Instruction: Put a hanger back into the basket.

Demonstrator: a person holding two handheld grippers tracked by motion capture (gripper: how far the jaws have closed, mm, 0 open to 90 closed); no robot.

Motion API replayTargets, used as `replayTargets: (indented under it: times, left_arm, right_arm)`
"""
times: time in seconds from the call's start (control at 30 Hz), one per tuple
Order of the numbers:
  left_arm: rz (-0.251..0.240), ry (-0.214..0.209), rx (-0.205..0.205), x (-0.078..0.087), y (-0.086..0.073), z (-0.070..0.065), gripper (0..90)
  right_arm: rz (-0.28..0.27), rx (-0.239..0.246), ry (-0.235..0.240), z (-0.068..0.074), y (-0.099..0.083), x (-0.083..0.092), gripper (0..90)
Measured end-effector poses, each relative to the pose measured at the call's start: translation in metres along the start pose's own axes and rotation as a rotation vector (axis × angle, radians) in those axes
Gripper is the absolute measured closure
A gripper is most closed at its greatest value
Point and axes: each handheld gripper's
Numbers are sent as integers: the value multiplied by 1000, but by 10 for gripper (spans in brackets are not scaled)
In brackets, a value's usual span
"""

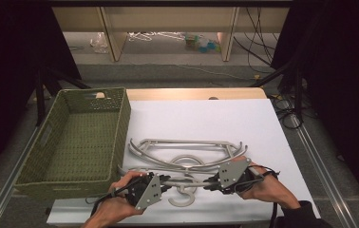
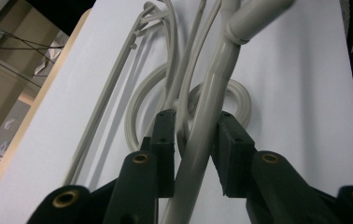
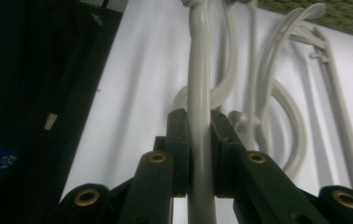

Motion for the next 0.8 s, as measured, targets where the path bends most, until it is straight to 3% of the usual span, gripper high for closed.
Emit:
replayTargets:
  times: [0.17, 0.2, 0.3, 0.33, 0.43, 0.47, 0.5, 0.53, 0.57, 0.6, 0.63, 0.73, 0.8]
  left_arm:
    - [-16, -50, 22, 2, 8, 4, 775]
    - [-23, -85, 55, 2, 11, 5, 781]
    - [-9, -89, 66, 1, 14, 6, 788]
    - [0, -107, 111, 1, 16, 7, 788]
    - [1, -110, 184, 3, 18, 12, 789]
    - [1, -110, 184, 3, 18, 12, 789]
    - [3, -105, 227, 4, 18, 14, 789]
    - [9, -102, 276, 5, 18, 16, 789]
    - [4, -93, 315, 6, 17, 18, 790]
    - [4, -88, 349, 7, 14, 22, 790]
    - [4, -88, 349, 7, 14, 22, 790]
    - [2, -96, 424, 9, 9, 27, 790]
    - [-14, -92, 459, 10, 8, 29, 790]
  right_arm:
    - [-16, -21, -52, -3, -1, 7, 790]
    - [-26, -32, -59, -5, -1, 11, 781]
    - [-27, -62, -84, -6, -2, 13, 755]
    - [-18, -72, -100, -7, -2, 14, 734]
    - [-19, -114, -131, -8, 0, 13, 624]
    - [-19, -114, -131, -8, 0, 13, 624]
    - [-45, -178, -161, -9, 1, 13, 510]
    - [-45, -178, -161, -9, 1, 13, 510]
    - [-73, -245, -218, -12, 0, 15, 433]
    - [-90, -280, -240, -14, -1, 16, 401]
    - [-90, -280, -240, -14, -1, 16, 401]
    - [-144, -379, -347, -18, -4, 24, 312]
    - [-148, -386, -369, -19, -4, 25, 303]
Point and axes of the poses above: each handheld gripper's, and its own axes: x roughly backward along the jaws, y roughly out of its top, z roughly to its left, and after that the axes turned 9 degrees about x, right-handed
